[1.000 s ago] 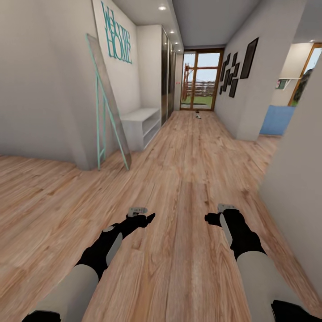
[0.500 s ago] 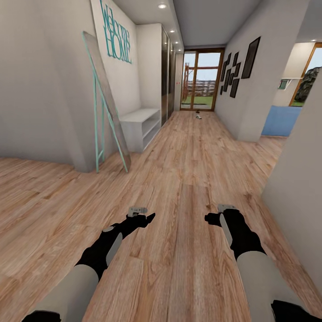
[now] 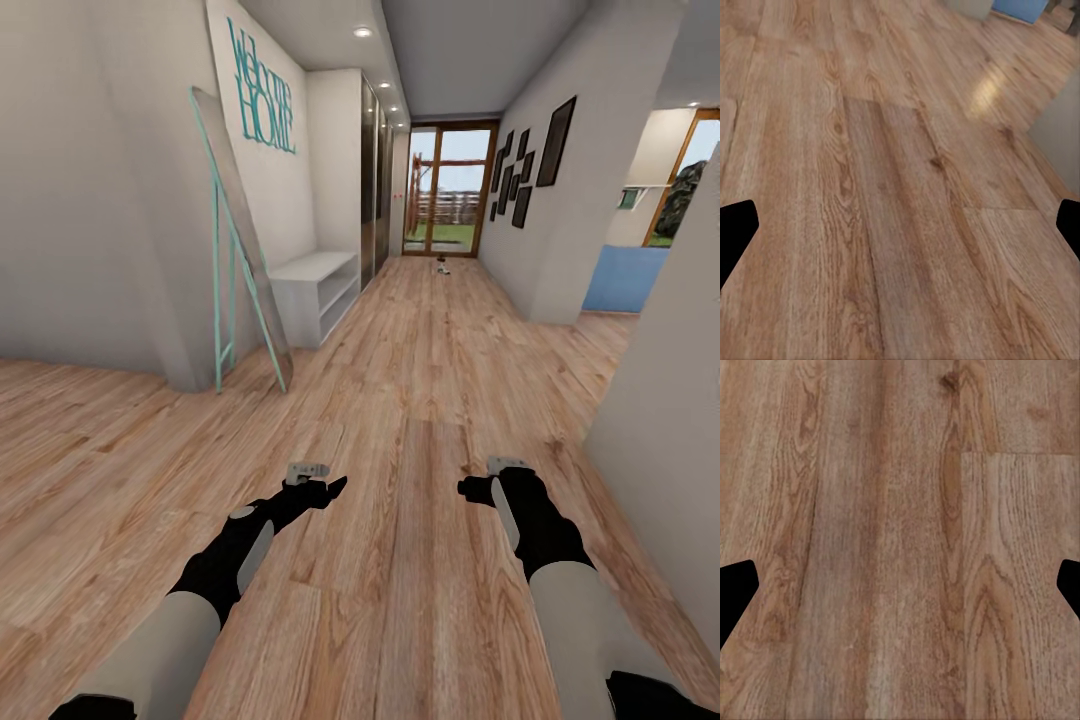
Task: Pick up the two gym shoes and the two sandals from the corridor floor and place them onto the hallstand (shoe rack) in the corridor, making sure they are on the rack and not on the floor. Arrange them so the two gym shoes are next to each other and the two sandals are next to each other.
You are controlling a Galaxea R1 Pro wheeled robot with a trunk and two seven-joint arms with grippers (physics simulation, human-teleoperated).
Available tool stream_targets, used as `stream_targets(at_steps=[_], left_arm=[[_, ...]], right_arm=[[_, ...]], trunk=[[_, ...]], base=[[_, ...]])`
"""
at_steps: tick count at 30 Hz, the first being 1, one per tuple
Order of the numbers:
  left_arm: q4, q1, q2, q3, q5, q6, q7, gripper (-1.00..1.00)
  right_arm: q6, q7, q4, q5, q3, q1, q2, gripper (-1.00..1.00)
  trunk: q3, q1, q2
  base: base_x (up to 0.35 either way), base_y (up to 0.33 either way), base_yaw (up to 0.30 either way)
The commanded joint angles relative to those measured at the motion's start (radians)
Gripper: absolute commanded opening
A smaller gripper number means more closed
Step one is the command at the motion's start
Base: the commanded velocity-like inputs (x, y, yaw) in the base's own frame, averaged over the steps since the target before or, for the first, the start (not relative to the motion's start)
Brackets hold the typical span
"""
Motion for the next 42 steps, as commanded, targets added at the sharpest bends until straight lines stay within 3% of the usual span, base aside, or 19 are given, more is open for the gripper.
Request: stream_targets(at_steps=[1, 11, 42], left_arm=[[-0.001, 0.000, 0.000, -0.001, 0.011, 0.010, -0.002, 1.00], [-0.001, 0.000, 0.000, -0.001, 0.011, 0.011, -0.002, 1.00], [-0.001, 0.000, 0.000, 0.000, 0.012, 0.011, -0.002, 1.00]], right_arm=[[0.005, 0.004, -0.001, 0.010, -0.003, -0.001, 0.001, 1.00], [0.005, 0.004, -0.001, 0.010, -0.003, -0.001, 0.001, 1.00], [0.005, 0.004, -0.002, 0.011, -0.003, -0.001, 0.001, 1.00]], trunk=[[-0.001, 0.000, 0.000], [-0.001, 0.000, 0.000], [-0.001, 0.000, 0.000]], base=[[0.000, 0.000, 0.000], [0.043, 0.000, 0.000], [0.338, 0.000, -0.091]])
